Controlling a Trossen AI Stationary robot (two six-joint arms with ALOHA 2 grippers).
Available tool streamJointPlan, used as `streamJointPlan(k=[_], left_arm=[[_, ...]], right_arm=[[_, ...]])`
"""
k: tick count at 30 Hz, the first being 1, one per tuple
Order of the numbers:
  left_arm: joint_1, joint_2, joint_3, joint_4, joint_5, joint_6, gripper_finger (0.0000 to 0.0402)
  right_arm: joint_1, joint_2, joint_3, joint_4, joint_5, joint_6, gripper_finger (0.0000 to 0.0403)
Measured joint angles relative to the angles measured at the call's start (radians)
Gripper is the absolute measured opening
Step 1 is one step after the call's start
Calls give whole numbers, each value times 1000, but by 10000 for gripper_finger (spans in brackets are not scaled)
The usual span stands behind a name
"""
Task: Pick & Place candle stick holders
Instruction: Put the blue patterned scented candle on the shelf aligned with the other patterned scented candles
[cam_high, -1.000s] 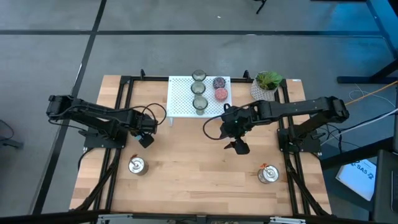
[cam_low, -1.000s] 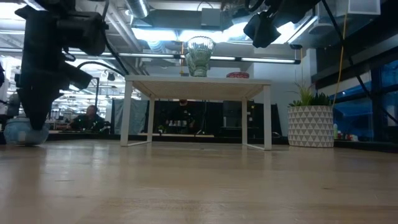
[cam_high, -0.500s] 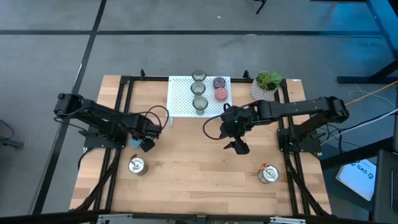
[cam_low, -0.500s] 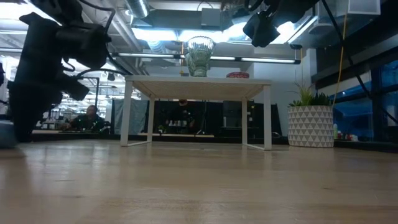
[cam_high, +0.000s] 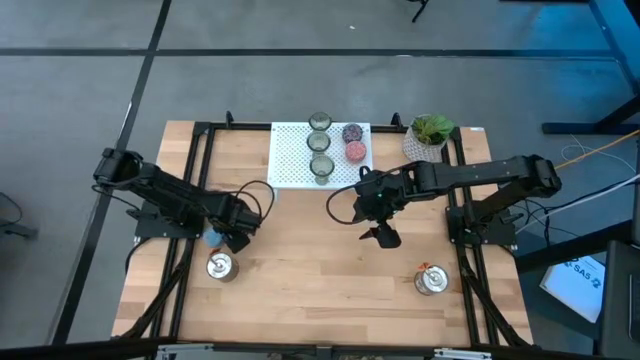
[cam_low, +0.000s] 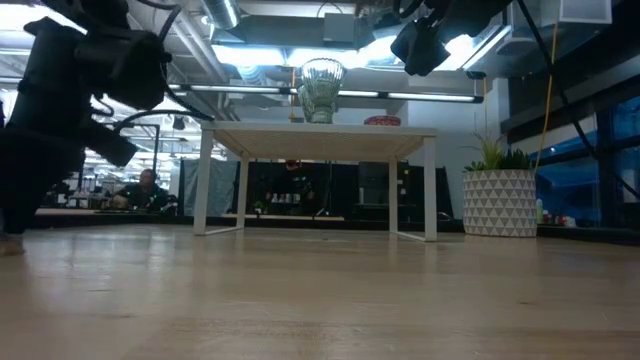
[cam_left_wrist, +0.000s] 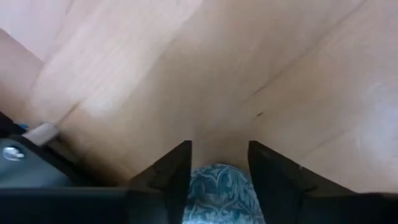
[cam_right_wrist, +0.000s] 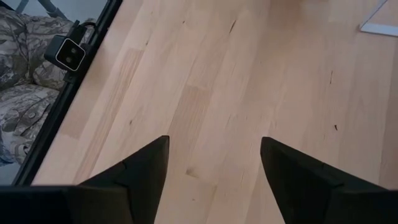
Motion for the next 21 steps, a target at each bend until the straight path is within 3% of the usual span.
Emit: streamJointPlan(k=[5, 9, 13, 16, 19, 21], left_arm=[[19, -17, 73, -68, -84, 37, 114], [35, -41, 162, -214, -107, 56, 105], [26, -75, 256, -386, -2, 95, 67], [-17, -113, 268, -407, 127, 118, 16], [-81, -124, 258, -443, 226, 87, 4], [-122, -125, 241, -472, 237, 42, 2]], right_arm=[[0, 0, 0, 5, 0, 0, 257], [0, 0, 0, 3, 0, 0, 257], [0, 0, 0, -24, 0, -24, 257], [-1, 0, 0, -69, 6, -87, 257], [-1, 0, 0, -98, 31, -135, 257], [-1, 0, 1, -103, 32, -153, 257]])
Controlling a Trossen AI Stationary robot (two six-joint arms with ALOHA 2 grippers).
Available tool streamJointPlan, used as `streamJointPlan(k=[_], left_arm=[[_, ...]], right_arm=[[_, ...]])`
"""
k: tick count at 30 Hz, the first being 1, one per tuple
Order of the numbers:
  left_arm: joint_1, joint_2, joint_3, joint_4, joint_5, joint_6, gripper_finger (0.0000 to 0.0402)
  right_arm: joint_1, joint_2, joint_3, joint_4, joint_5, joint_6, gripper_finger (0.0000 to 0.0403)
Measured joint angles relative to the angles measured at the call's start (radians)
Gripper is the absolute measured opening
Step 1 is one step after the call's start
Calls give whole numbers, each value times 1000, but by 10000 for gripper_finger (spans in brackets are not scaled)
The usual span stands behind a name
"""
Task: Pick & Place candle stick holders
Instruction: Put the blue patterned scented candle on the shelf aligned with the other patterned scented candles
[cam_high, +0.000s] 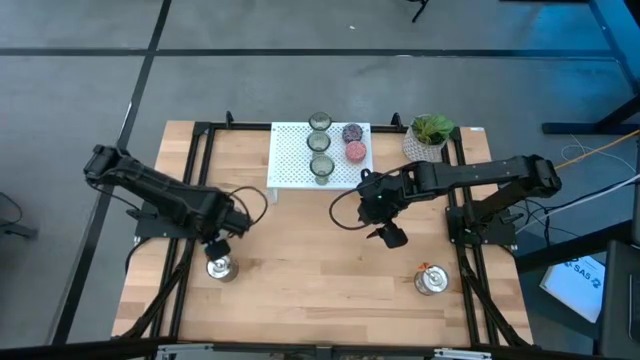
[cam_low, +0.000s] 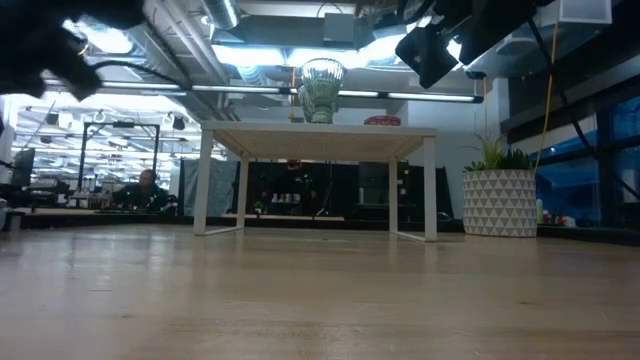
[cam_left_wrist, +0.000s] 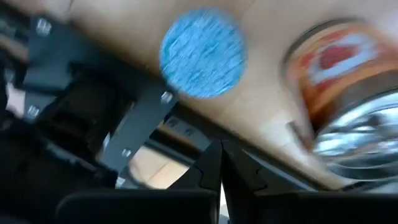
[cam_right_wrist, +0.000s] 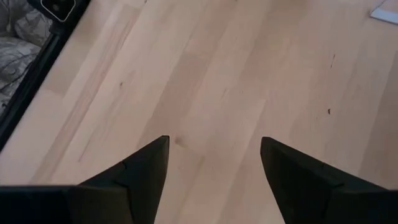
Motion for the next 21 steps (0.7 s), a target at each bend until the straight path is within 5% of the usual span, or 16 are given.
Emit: streamJointPlan(k=[9, 16, 21], left_arm=[[-91, 78, -125, 141, -33, -33, 2], [-116, 165, -126, 163, -40, -26, 2], [-125, 197, -126, 323, -69, -11, 2]], right_arm=[[0, 0, 0, 0, -4, -7, 257], [0, 0, 0, 18, -8, 37, 257], [0, 0, 0, 27, -8, 41, 257]])
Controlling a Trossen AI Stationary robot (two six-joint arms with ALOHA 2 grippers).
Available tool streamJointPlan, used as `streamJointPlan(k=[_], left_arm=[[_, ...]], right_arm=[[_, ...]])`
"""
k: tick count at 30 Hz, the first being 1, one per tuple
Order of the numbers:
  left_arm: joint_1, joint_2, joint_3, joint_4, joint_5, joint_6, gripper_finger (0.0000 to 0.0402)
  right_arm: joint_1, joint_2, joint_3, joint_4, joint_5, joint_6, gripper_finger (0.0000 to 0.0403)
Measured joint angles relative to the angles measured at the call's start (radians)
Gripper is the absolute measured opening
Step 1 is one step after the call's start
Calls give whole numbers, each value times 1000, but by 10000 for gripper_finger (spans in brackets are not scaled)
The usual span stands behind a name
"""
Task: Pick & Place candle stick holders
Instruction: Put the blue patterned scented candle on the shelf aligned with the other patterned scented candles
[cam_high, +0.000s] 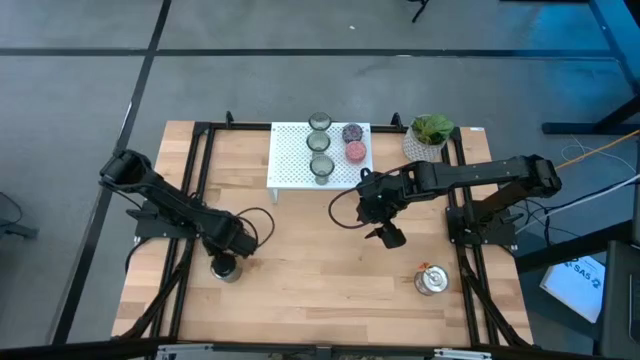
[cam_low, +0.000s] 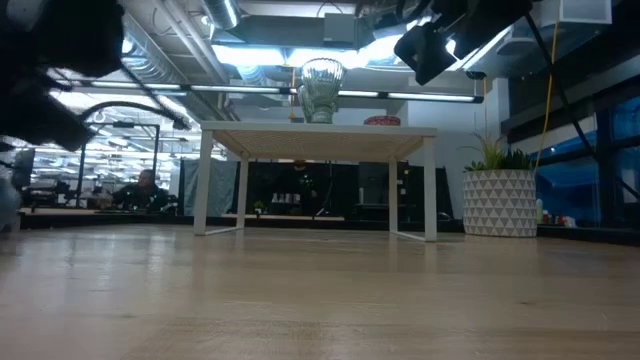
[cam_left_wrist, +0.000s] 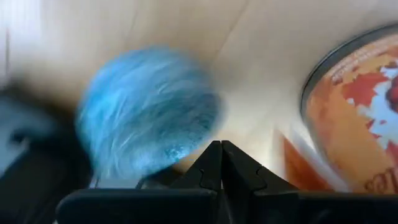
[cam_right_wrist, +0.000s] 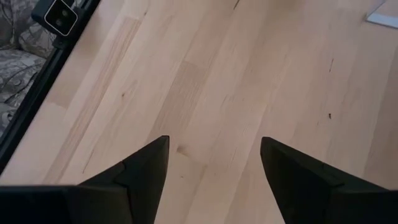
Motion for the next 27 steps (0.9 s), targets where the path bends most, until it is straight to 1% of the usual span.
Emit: streamJointPlan(k=[2, 5, 8, 12, 15, 20, 23, 27], left_arm=[[2, 6, 4, 54, -47, -1, 2], [4, 6, 3, 81, -102, 10, 1], [12, 6, 3, 110, -130, 40, 2], [18, 3, 11, 126, -144, 74, 2], [18, -14, 56, 53, -174, 67, 1], [-3, -103, 165, -91, -213, 6, 2], [-12, -152, 192, -193, -219, -80, 1], [-7, -179, 172, -353, -244, -242, 2]], right_arm=[[0, 0, 0, 6, 0, -1, 257], [0, 0, 0, 13, 0, -10, 257], [0, 0, 0, 14, 0, -16, 257], [0, 0, 0, 20, 0, -17, 257], [0, 0, 0, 22, 0, -22, 257], [0, 0, 0, 36, 0, -23, 257], [0, 0, 0, 37, 0, -23, 257], [0, 0, 0, 39, 1, -24, 257]])
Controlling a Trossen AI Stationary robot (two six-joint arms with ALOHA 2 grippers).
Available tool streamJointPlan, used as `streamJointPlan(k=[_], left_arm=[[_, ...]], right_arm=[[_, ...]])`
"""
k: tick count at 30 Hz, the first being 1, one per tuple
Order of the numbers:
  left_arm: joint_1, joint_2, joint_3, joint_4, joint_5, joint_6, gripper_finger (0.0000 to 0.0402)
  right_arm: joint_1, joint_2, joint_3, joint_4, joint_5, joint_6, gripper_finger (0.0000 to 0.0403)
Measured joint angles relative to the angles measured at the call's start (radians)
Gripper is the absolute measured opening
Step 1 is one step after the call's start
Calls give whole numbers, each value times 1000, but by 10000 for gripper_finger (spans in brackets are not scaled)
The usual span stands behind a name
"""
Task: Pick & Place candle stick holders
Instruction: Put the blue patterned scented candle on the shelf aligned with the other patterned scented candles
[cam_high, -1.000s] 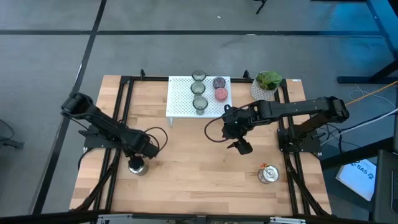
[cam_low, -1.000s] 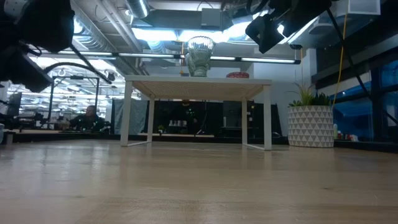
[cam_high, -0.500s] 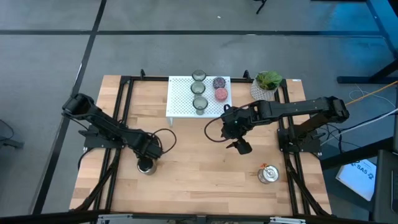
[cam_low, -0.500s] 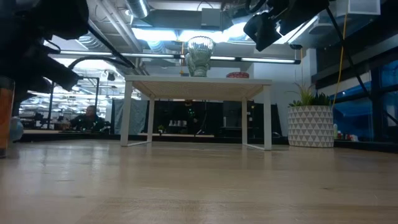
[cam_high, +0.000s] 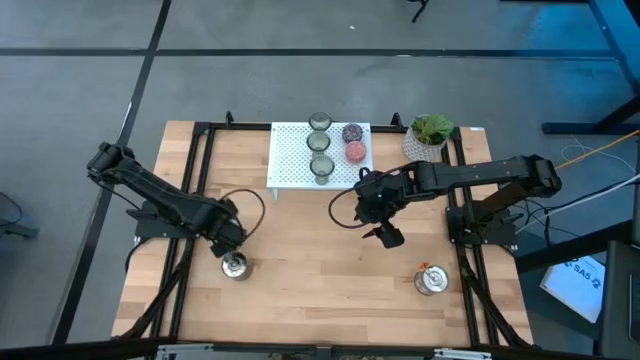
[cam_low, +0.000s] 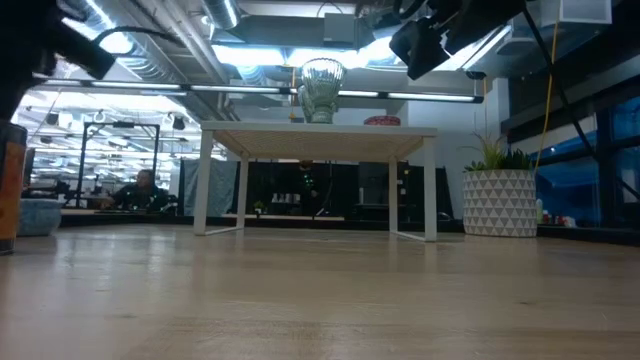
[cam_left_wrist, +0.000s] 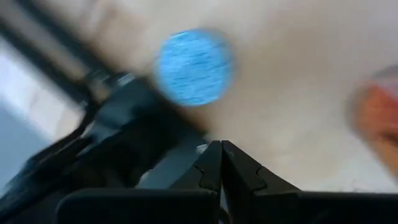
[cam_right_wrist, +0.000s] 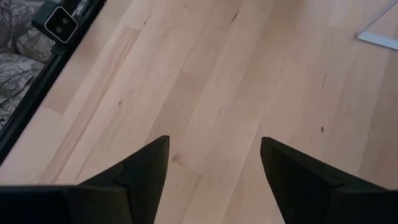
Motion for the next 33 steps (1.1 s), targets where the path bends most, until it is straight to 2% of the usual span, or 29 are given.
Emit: streamJointPlan(k=[3, 8, 12, 17, 26, 33], left_arm=[[29, 1, -28, -25, -3, -76, 1], [111, 1, -77, 64, 14, -94, 1], [191, 1, -132, 73, 70, -10, 2], [272, 1, -174, 122, 48, 135, 2], [361, 15, -174, 130, 26, 150, 2], [366, 102, -174, 137, 25, 195, 1]], right_arm=[[0, 0, 0, 3, 0, 0, 257], [0, 0, 0, 4, 0, 0, 257], [0, 0, 0, 4, 0, 0, 256], [0, 0, 0, 4, 0, 0, 253], [0, 0, 0, 14, 0, 0, 250], [0, 0, 0, 18, 0, 5, 249]])
